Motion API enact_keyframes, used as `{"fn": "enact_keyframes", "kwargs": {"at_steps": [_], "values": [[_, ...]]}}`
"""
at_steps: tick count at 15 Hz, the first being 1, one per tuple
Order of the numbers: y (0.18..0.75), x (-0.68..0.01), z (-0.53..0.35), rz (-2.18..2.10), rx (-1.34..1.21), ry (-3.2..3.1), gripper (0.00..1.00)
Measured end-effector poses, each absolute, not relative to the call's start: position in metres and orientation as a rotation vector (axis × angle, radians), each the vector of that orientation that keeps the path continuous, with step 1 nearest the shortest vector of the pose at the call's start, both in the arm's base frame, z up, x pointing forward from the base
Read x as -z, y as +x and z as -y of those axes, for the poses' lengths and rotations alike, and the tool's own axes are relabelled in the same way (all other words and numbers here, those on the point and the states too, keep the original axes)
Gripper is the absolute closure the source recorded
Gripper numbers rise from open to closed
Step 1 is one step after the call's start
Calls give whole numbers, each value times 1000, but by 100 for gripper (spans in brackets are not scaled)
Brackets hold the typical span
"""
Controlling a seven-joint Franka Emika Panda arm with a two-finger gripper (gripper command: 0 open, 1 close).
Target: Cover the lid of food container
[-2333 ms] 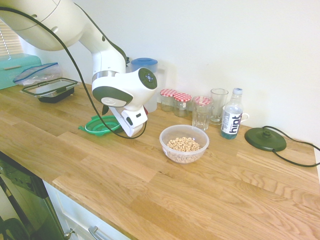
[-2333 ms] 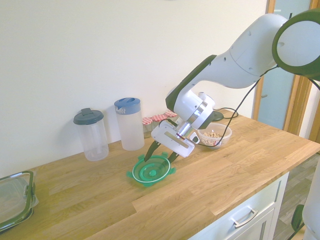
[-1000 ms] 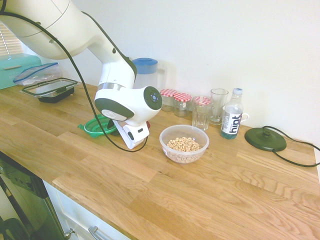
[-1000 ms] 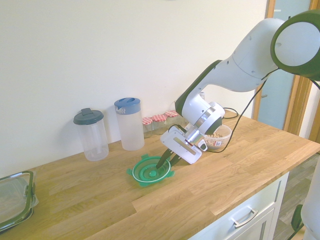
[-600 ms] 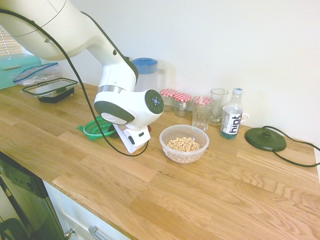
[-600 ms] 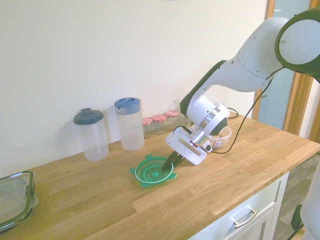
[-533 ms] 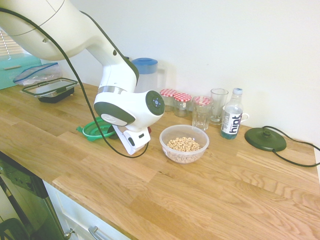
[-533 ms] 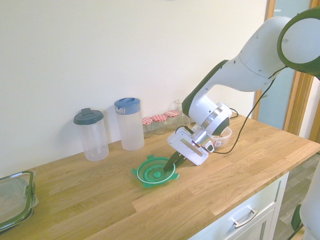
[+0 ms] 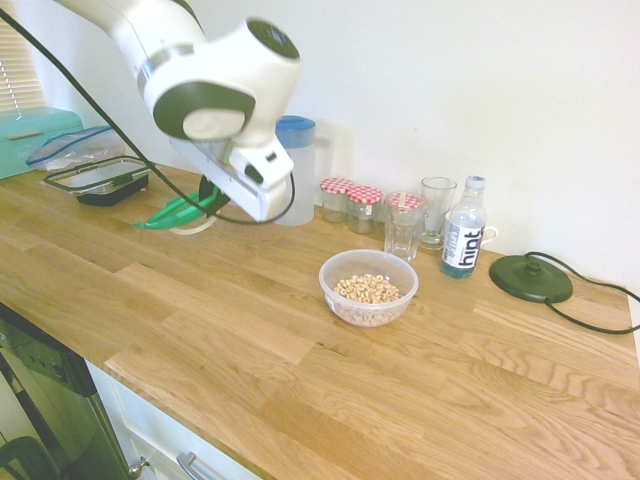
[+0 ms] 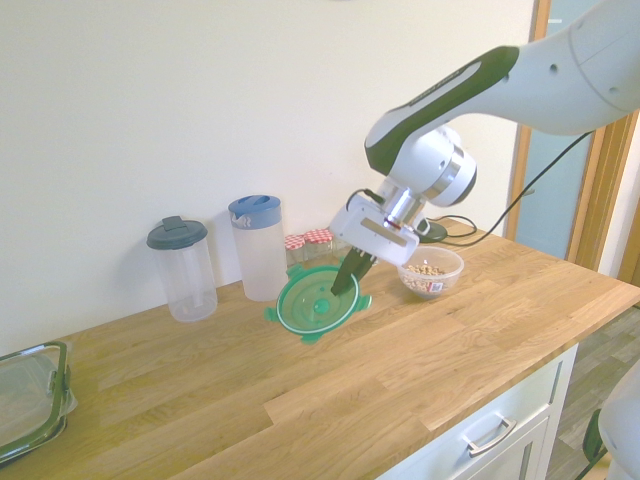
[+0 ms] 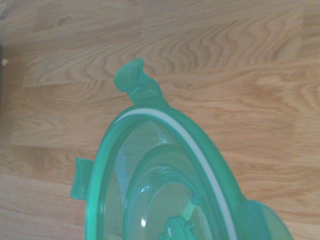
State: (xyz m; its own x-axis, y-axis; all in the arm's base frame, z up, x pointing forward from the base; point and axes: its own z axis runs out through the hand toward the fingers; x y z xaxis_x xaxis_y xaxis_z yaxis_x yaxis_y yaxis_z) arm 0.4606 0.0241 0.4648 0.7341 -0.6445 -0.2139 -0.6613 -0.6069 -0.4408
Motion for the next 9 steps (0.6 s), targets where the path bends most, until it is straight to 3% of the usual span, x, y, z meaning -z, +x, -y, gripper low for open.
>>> {"fn": "enact_keyframes", "kwargs": {"at_steps": [4, 9], "values": [[464, -578, 25, -1062, 113, -2748, 100], [483, -601, 71, -1169, 318, -3083, 100]]}}
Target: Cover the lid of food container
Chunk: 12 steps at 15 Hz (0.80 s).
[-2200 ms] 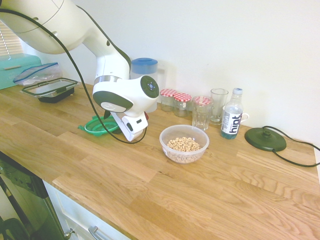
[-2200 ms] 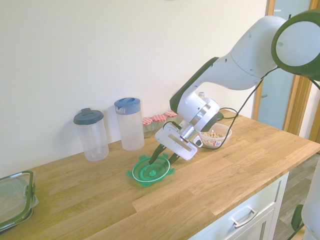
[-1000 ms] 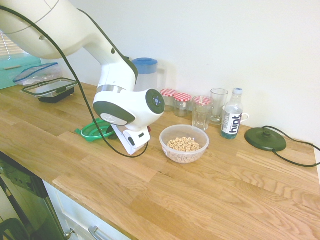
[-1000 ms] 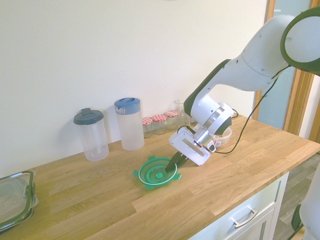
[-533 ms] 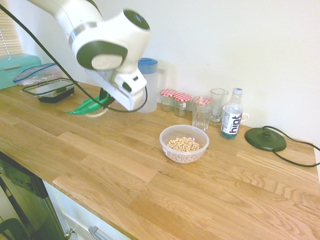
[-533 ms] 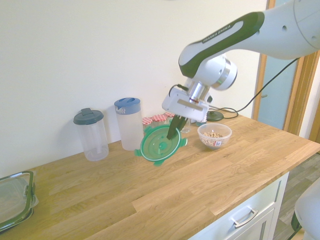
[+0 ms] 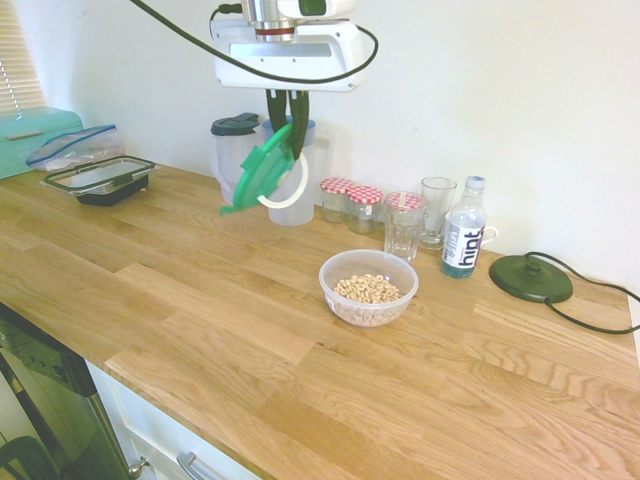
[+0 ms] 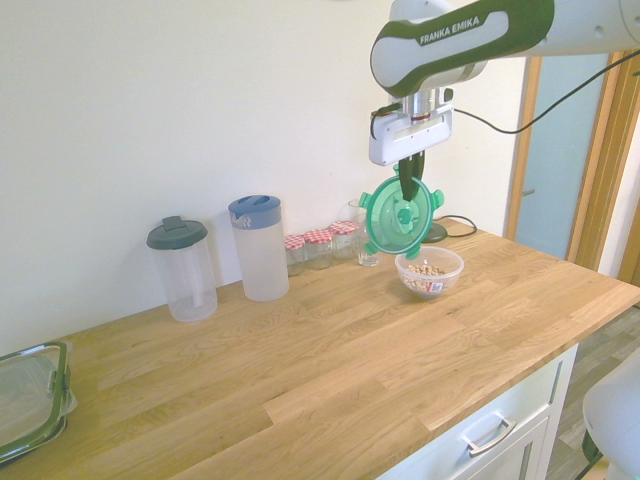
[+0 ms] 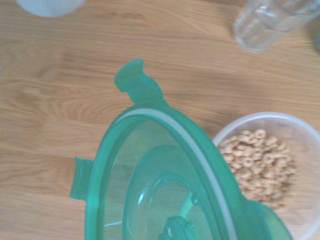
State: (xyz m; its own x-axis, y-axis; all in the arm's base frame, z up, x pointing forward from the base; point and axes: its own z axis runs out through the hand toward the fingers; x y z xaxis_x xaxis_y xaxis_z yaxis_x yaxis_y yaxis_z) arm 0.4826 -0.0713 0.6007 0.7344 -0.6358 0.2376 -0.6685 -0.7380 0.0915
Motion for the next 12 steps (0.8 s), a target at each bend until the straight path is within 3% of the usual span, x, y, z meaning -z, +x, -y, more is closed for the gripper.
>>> {"fn": "enact_keyframes", "kwargs": {"at_steps": [6, 12], "values": [[512, -586, 95, 896, -447, 2358, 100], [507, -520, 83, 800, -585, 1958, 100]]}}
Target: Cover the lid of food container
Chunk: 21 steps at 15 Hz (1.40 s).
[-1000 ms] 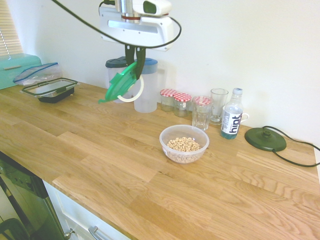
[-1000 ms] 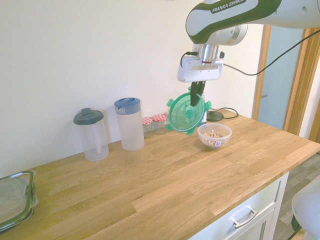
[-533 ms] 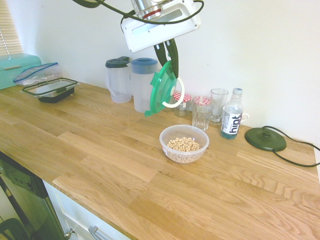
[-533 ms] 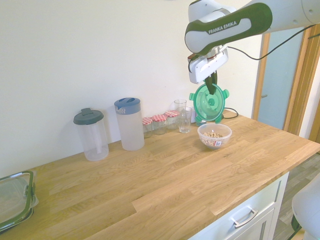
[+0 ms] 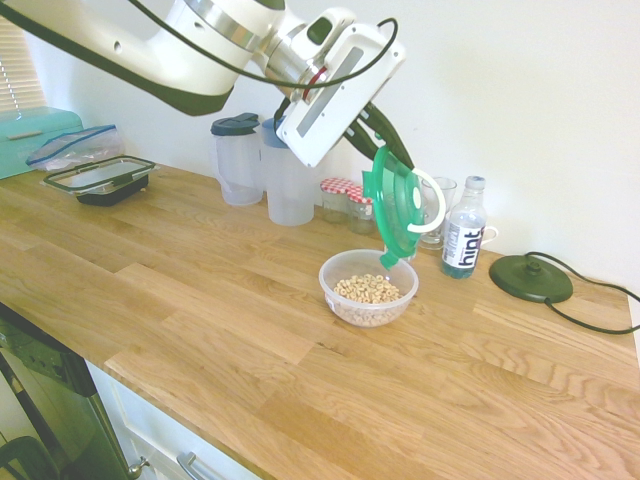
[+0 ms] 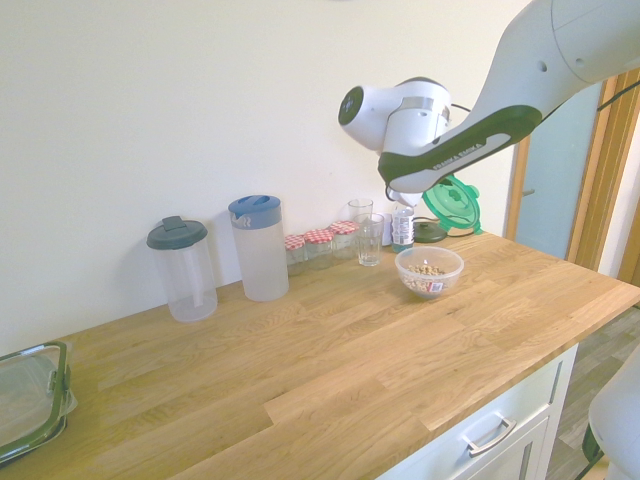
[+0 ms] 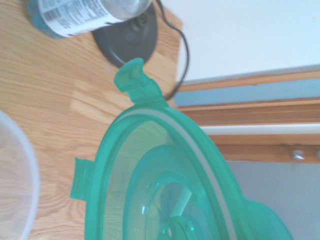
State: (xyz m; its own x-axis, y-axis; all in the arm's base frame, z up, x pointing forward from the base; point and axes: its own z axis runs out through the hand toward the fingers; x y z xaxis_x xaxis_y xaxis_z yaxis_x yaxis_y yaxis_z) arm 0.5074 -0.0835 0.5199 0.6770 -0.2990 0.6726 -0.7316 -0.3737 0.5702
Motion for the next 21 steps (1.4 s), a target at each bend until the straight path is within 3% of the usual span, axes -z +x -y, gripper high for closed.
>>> {"fn": "enact_keyframes", "kwargs": {"at_steps": [8, 21], "values": [[511, -431, 63, 731, -745, 1618, 100], [495, -376, 16, 585, -736, 1520, 100]]}}
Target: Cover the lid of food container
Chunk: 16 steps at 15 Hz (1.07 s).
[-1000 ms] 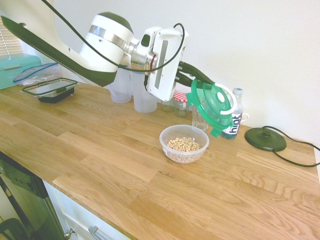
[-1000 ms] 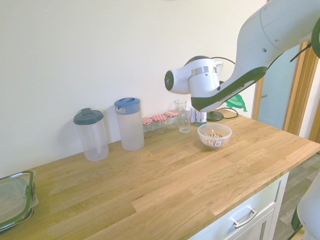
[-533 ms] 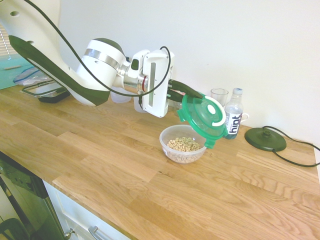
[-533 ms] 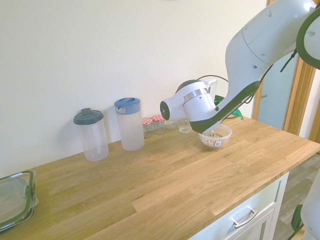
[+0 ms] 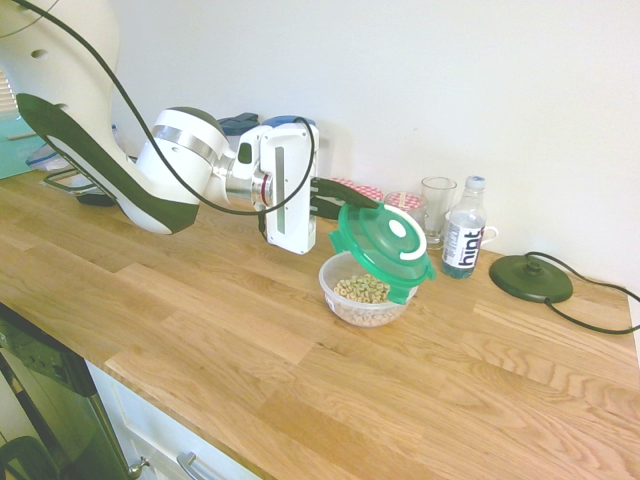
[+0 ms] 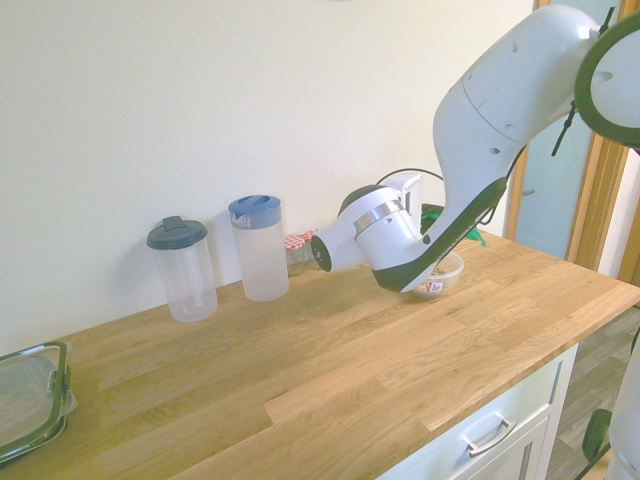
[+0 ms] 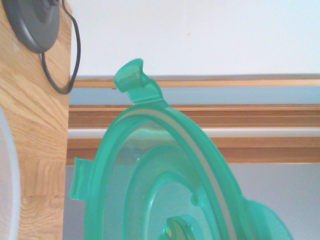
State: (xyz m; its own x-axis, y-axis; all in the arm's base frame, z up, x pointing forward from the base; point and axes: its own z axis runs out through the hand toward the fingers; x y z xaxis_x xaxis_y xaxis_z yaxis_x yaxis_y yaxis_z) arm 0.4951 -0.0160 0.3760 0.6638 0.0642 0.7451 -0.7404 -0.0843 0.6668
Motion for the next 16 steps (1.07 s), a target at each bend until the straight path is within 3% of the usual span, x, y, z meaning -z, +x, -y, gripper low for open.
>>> {"fn": "enact_keyframes", "kwargs": {"at_steps": [16], "values": [[509, -350, -9, 541, -710, 1472, 100]]}}
